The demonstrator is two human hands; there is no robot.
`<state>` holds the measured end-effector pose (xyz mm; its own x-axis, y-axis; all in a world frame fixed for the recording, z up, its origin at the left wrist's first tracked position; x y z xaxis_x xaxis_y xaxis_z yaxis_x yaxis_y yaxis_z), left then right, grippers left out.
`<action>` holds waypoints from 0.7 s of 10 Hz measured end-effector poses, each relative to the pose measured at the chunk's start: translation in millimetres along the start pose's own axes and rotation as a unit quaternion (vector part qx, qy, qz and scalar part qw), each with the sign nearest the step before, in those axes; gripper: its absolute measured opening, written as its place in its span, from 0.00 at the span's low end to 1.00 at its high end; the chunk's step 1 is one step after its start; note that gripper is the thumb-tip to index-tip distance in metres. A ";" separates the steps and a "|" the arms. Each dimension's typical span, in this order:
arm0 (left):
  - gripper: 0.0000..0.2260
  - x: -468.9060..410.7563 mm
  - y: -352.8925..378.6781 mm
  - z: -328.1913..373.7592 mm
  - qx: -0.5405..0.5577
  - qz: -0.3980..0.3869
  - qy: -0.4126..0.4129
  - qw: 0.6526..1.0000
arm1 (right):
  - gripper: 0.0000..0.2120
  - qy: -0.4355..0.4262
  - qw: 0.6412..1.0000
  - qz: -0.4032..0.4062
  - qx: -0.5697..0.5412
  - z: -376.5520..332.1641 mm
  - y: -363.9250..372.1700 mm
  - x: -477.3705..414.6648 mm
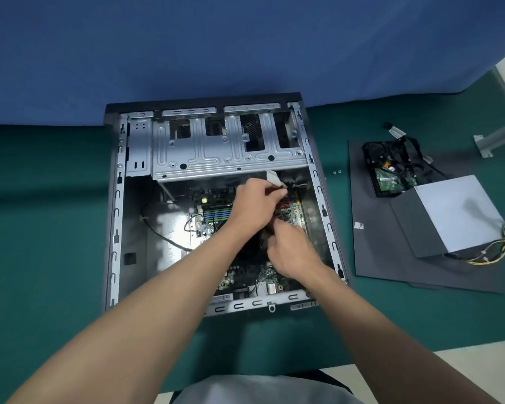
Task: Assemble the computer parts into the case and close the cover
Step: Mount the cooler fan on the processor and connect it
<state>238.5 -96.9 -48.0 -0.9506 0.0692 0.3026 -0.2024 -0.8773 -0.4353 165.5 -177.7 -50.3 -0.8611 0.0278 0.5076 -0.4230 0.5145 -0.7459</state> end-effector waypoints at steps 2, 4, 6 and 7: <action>0.09 -25.9 -0.7 -29.7 -0.076 0.021 -0.090 0.993 | 0.06 -0.004 0.992 0.128 0.008 3.2 -25.8 12.9; 0.08 -51.8 25.4 -34.3 -0.061 -0.032 -0.168 0.983 | 0.13 -0.093 0.971 0.178 0.129 -2.5 -30.8 32.7; 0.17 -51.6 38.5 -35.1 -0.272 -0.150 -0.136 0.941 | 0.20 -0.218 0.924 0.185 0.254 9.5 -34.9 29.8; 0.24 -50.4 70.3 -26.4 -0.713 -0.188 0.293 0.609 | 0.16 -0.260 0.922 0.223 0.181 18.4 -43.9 26.7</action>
<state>266.0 -149.5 -116.2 -0.6110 0.6610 0.4357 -0.0326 0.5289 -0.8481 155.9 -215.3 -11.9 -0.9513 -0.2954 -0.0884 0.0195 0.2284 -0.9734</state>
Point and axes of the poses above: each hand's wrist, its own x-axis away from the middle knuckle, its own y-axis out of the palm, z = x × y, the point moved 5 cm from there along -x, towards the middle knuckle, and after that the axes turned 1 degree about z, right-handed, at the moved point
